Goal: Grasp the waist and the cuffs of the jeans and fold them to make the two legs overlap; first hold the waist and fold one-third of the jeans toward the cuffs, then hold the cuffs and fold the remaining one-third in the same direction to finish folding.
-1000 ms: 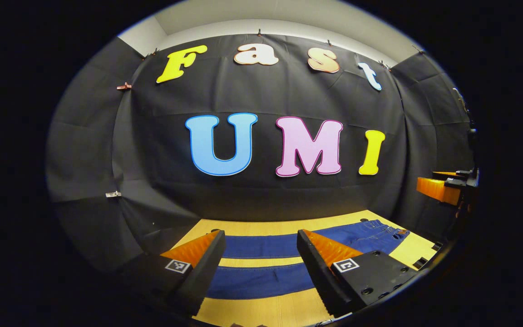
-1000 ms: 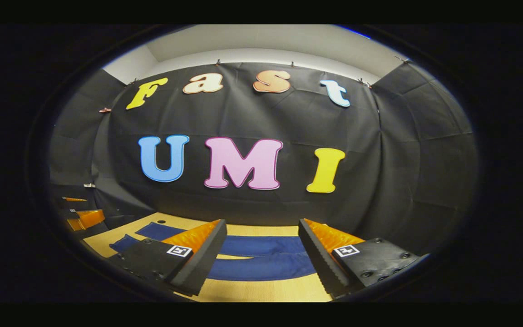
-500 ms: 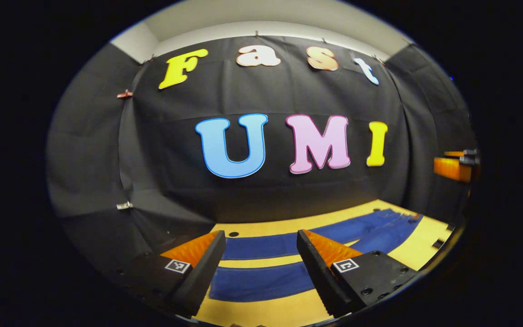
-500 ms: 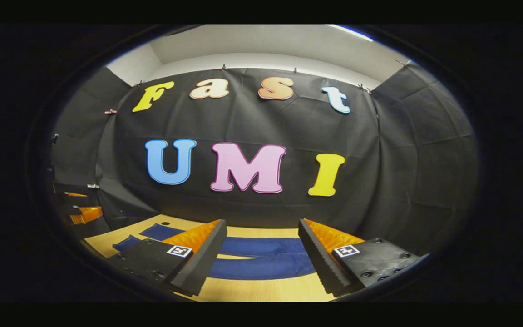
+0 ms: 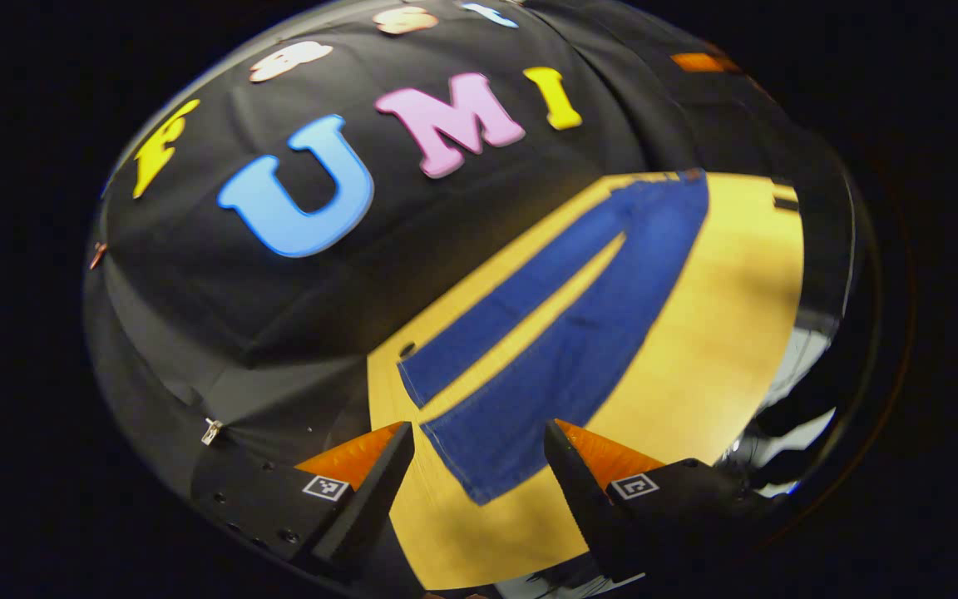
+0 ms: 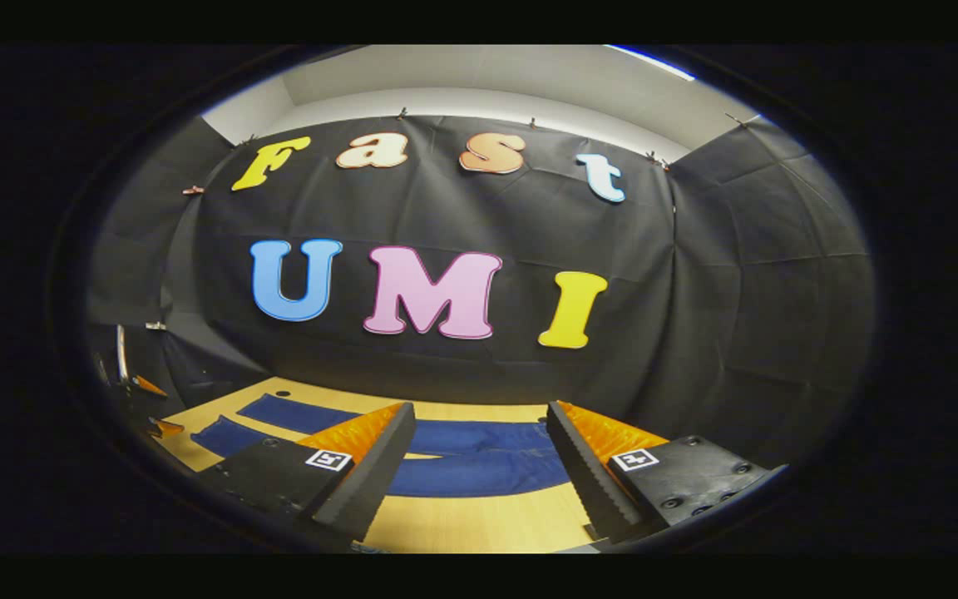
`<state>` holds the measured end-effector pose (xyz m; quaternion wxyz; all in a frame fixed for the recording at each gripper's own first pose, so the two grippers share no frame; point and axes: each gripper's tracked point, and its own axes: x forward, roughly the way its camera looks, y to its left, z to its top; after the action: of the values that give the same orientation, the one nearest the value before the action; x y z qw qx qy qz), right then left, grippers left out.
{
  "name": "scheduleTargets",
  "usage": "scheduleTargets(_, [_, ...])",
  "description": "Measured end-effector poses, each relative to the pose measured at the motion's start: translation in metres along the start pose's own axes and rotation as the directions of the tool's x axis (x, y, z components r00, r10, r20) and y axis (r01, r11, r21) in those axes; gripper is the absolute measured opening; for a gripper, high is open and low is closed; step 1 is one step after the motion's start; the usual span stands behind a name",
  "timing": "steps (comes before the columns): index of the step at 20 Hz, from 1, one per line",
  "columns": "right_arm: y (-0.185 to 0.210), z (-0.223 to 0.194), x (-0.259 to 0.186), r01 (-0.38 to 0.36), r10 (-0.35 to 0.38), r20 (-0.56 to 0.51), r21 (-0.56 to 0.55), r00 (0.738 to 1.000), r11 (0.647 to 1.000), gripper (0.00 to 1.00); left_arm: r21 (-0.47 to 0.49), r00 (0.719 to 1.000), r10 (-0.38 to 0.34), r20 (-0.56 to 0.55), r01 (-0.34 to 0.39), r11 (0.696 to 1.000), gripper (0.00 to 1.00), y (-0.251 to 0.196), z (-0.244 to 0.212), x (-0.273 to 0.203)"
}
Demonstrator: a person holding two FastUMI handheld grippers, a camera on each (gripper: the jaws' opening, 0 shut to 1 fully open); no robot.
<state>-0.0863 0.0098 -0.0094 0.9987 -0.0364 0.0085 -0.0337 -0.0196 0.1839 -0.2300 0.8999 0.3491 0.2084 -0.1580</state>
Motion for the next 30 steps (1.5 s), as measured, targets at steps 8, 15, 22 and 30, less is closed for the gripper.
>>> scheduleTargets(8, [-0.030, -0.024, -0.019, 0.059, -0.065, -0.086, -0.068, 0.994, 0.996, 0.97, 0.351, 0.944, -0.147, -0.296, 0.250, 0.902, 0.98, -0.006, -0.103, 0.065])
scheduleTargets(15, [-0.058, -0.042, -0.020, 0.120, -0.130, -0.134, -0.082, 0.982, 0.989, 0.97, 0.430, 0.945, -0.112, -0.306, 0.242, 0.870, 0.93, 0.001, -0.103, 0.112])
scheduleTargets(22, [-0.060, -0.069, -0.003, 0.083, -0.103, -0.186, -0.112, 0.977, 0.990, 0.97, 0.332, 0.911, -0.141, -0.386, 0.280, 0.901, 0.57, -0.002, -0.116, 0.114])
scheduleTargets(30, [-0.094, -0.092, 0.058, 0.004, -0.040, -0.179, -0.197, 0.983, 0.980, 0.97, 0.346, 0.882, -0.135, -0.451, 0.312, 0.885, 0.12, -0.006, -0.115, 0.122])
